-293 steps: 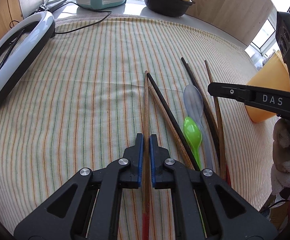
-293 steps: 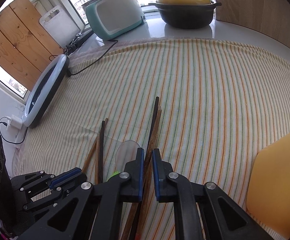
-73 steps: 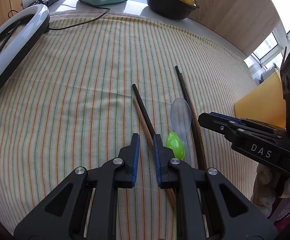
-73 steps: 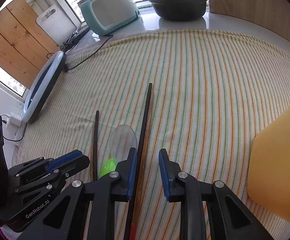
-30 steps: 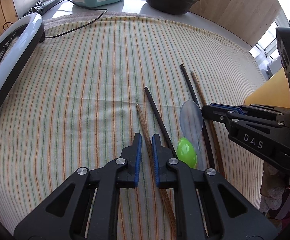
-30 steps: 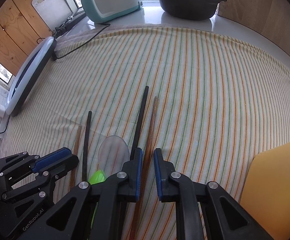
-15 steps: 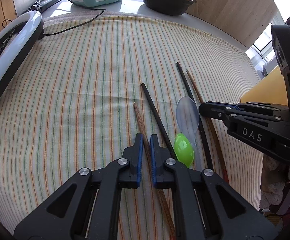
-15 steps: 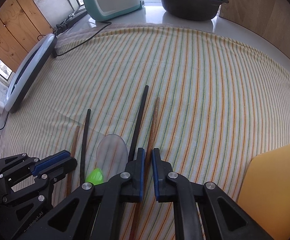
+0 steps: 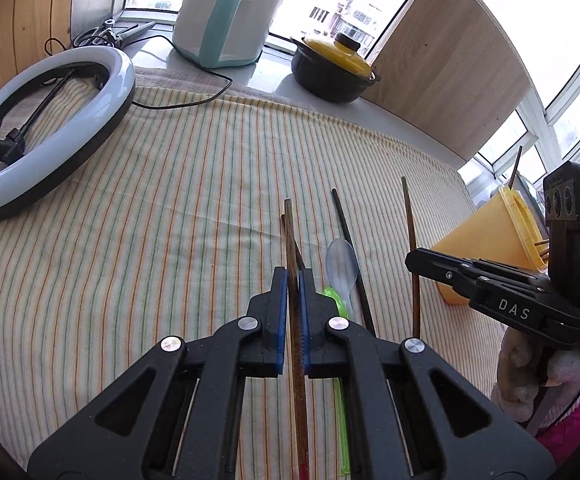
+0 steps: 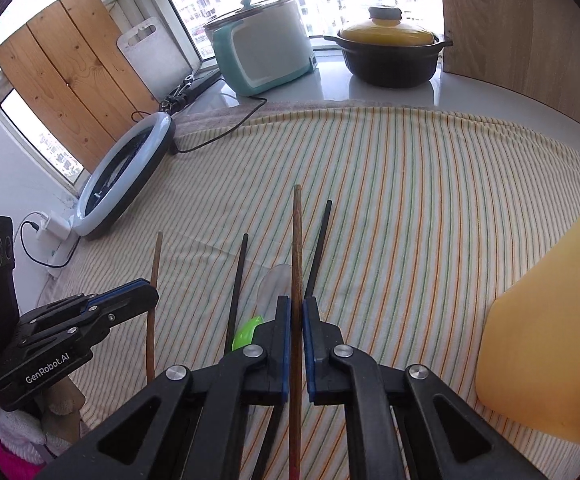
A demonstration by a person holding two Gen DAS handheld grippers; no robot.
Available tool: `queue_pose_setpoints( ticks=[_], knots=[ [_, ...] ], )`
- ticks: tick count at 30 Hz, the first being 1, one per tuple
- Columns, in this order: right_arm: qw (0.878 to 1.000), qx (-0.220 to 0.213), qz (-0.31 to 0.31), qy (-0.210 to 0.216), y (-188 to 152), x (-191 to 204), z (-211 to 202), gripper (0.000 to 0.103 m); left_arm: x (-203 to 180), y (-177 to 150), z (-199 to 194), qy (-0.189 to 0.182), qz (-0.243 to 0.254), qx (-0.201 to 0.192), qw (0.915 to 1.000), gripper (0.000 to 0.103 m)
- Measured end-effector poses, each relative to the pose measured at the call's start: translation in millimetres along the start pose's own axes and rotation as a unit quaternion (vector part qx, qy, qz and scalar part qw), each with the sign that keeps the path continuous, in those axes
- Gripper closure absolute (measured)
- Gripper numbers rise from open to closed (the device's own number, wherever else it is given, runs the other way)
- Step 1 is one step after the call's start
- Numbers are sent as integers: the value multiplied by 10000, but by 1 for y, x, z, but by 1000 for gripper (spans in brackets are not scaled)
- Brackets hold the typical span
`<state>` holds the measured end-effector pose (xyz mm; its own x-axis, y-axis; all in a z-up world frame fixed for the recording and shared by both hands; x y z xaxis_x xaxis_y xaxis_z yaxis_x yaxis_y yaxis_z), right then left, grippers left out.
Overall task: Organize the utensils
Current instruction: 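Carry the wooden chopstick with the left tool over the yellow container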
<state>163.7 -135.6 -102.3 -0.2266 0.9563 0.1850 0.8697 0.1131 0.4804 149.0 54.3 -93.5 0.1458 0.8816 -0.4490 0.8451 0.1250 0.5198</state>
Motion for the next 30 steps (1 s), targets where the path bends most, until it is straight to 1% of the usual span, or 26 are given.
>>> queue_pose_setpoints(
  ticks=[8,11,14,16,22,30],
  knots=[
    [9972,-739,-70,85,-12,2,-49,100,-14,1,-39,-134,88,-622,9979,100],
    [9944,-1040,-136,88,-16,4,-68,100,-22,-1,-54,-145,184,-859,9960,100],
    [9907,-1346,-198,73,-21,6,-86,100,-30,-4,-69,-260,179,-1091,9935,100],
    [9887,-1477,-241,96,-22,8,-94,100,-34,-5,-76,-293,198,-1211,9920,100],
    [9823,-1811,-463,-135,-20,17,-113,100,-50,-1,-93,-337,439,-1408,9885,100],
    [9772,-2067,-483,-74,-11,17,-143,100,-72,10,-106,-433,706,-1557,9843,100]
  ],
)
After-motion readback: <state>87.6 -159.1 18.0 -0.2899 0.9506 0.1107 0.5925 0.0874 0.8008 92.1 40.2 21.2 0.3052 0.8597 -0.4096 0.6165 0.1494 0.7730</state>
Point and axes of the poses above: each gripper's, at about its wrist camera, not at the fingertips, and z roughly the way its jaws point, x to its left, y to its top, the point moved 1 cm from there along z, roughly the way its jaws point, and after that the axes turned 3 degrees about -y, right-handed, at the moved point
